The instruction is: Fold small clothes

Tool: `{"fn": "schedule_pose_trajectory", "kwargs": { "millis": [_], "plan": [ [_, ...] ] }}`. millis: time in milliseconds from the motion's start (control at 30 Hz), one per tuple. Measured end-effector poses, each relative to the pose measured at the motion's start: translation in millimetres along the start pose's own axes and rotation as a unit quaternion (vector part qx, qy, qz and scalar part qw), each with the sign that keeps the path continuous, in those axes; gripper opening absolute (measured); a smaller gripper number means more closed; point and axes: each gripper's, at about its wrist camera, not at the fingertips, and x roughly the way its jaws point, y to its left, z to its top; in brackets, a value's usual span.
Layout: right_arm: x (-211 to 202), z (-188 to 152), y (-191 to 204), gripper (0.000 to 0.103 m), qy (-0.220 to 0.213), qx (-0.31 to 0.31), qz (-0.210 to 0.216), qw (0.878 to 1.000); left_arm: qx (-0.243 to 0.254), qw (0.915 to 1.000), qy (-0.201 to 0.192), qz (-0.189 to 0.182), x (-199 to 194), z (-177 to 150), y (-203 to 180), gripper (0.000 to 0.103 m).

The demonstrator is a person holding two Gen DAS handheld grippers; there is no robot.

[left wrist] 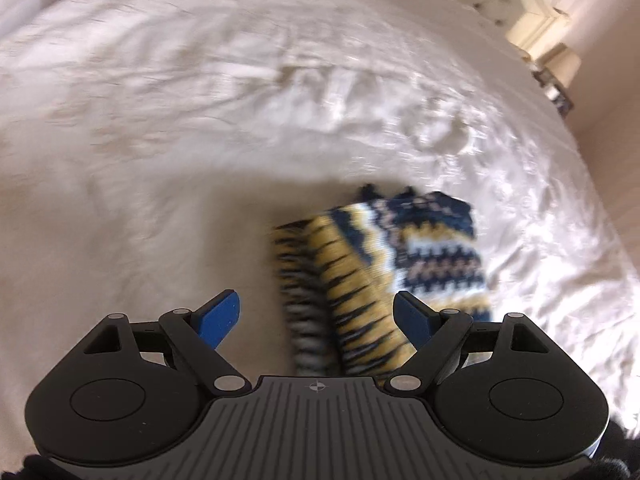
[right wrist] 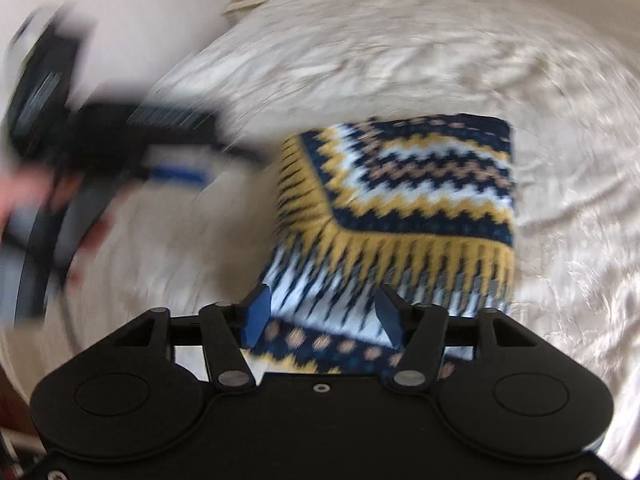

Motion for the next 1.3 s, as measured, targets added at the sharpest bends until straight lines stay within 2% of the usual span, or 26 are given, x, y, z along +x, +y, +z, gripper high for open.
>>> {"fn": "schedule_pose_trajectory", "kwargs": {
  "millis": [100, 200, 267, 300, 367, 400, 500, 533, 600, 667, 700, 733, 833, 933, 1000, 1133, 1233, 1267, 1300],
  "plan": [
    [8, -13, 25, 0.065, 0.011, -0.09, -0.016, 0.996, 0.008, 0.9997, 0.017, -0.012, 19, 8, -10, 0.084],
    [19, -27, 50, 0.067, 0.006, -0.187, -0.057, 0.981, 0.018, 0.9991, 0.035, -0.014, 37, 14, -16, 0.084],
    [28, -39, 67, 0.075, -0.004, -0.269, -0.097, 0.958, 0.02, 0.9986, 0.046, -0.015, 49, 17, -17, 0.084],
    [33, -48, 76, 0.075, -0.009, -0.316, -0.114, 0.942, 0.021, 0.9983, 0.052, -0.013, 55, 18, -18, 0.084],
    [40, -63, 87, 0.075, -0.013, -0.386, -0.13, 0.913, 0.025, 0.9977, 0.063, -0.005, 66, 21, -19, 0.083],
    [41, -69, 90, 0.075, -0.014, -0.41, -0.127, 0.903, 0.029, 0.9974, 0.067, -0.002, 70, 22, -19, 0.082],
    [44, -78, 94, 0.071, -0.027, -0.443, -0.11, 0.889, 0.046, 0.996, 0.076, 0.009, 81, 23, -19, 0.082],
    [46, -77, 94, 0.065, -0.029, -0.444, -0.108, 0.889, 0.048, 0.9957, 0.078, 0.011, 82, 23, -18, 0.082],
    [50, -70, 90, 0.048, -0.021, -0.426, -0.108, 0.898, 0.044, 0.9958, 0.08, 0.007, 85, 24, -16, 0.08],
    [51, -57, 82, 0.02, -0.007, -0.382, -0.088, 0.92, 0.05, 0.9964, 0.068, -0.007, 83, 25, -14, 0.062],
    [48, -51, 77, 0.016, -0.008, -0.361, -0.081, 0.929, 0.061, 0.9967, 0.051, -0.013, 78, 26, -16, 0.046],
    [43, -48, 76, 0.015, -0.014, -0.345, -0.075, 0.936, 0.071, 0.9965, 0.041, -0.016, 74, 27, -18, 0.037],
    [22, -30, 65, 0.014, -0.036, -0.278, -0.044, 0.959, 0.103, 0.9946, 0.014, -0.004, 59, 32, -27, 0.034],
    [11, -20, 62, 0.014, -0.047, -0.224, -0.02, 0.973, 0.114, 0.9934, -0.003, -0.003, 50, 39, -28, 0.034],
    [21, -19, 63, 0.014, -0.028, -0.214, -0.015, 0.976, 0.118, 0.9928, 0.008, 0.015, 55, 41, -24, 0.034],
    [56, -34, 64, 0.021, 0.02, -0.242, 0.001, 0.97, 0.112, 0.9914, 0.043, 0.051, 74, 36, -10, 0.034],
    [54, -34, 57, 0.028, 0.018, -0.219, 0.023, 0.975, 0.107, 0.9919, 0.026, 0.063, 65, 33, -8, 0.034],
    [49, -32, 53, 0.034, 0.011, -0.205, 0.031, 0.978, 0.104, 0.992, 0.014, 0.069, 57, 33, -6, 0.034],
    [43, -30, 47, 0.045, 0.002, -0.19, 0.038, 0.981, 0.101, 0.992, 0.001, 0.076, 49, 32, -6, 0.035]
  ]
}}
